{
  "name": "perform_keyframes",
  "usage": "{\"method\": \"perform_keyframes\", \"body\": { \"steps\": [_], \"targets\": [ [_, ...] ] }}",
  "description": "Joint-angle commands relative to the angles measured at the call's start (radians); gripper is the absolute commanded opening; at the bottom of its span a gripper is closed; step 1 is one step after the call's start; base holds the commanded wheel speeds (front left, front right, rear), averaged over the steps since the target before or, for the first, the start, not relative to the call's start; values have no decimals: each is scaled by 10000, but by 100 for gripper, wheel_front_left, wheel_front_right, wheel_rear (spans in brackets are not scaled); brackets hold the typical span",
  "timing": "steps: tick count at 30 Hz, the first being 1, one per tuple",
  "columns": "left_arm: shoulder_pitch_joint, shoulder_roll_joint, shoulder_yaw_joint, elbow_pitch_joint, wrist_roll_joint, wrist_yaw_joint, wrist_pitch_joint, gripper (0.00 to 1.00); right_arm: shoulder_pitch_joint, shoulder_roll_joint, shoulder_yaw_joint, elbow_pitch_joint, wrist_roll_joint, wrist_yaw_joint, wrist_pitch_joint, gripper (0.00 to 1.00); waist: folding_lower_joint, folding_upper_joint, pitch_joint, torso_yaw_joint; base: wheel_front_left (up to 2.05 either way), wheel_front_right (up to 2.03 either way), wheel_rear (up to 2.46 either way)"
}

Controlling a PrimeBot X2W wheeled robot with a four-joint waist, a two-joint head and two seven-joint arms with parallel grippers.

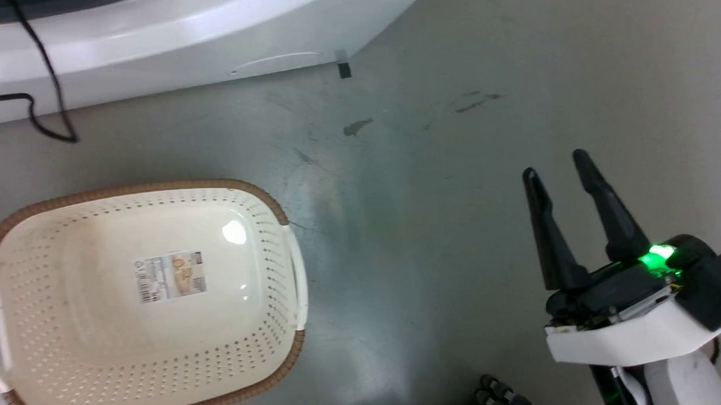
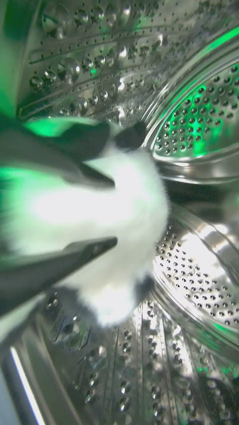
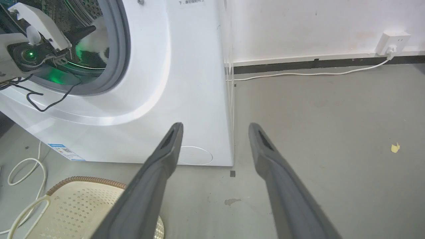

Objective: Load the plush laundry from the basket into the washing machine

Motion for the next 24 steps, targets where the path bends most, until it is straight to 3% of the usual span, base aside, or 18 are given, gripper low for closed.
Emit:
{"method": "perform_keyframes", "body": {
  "steps": [1,9,14,24],
  "targets": [
    [-56,-79,-64,136,50,-61,-122,100,-131,13,-74,-32,-39,-9,-44,100,-1,-1,-105,139,0,0,0],
    [1270,-930,9,79,-117,-207,-686,100,-174,13,-879,-127,-675,-9,-44,100,-1,-1,-1324,1198,0,0,0],
    [2964,-1393,176,-1082,0,-441,-699,100,-42,13,-1188,113,-1157,-9,-44,100,-1,-1,-2616,1965,0,0,0],
    [6953,-1658,412,-3582,75,-828,-702,100,528,13,-1409,615,-1631,-9,-44,100,-1,-1,-5128,3377,0,0,0]
  ]
}}
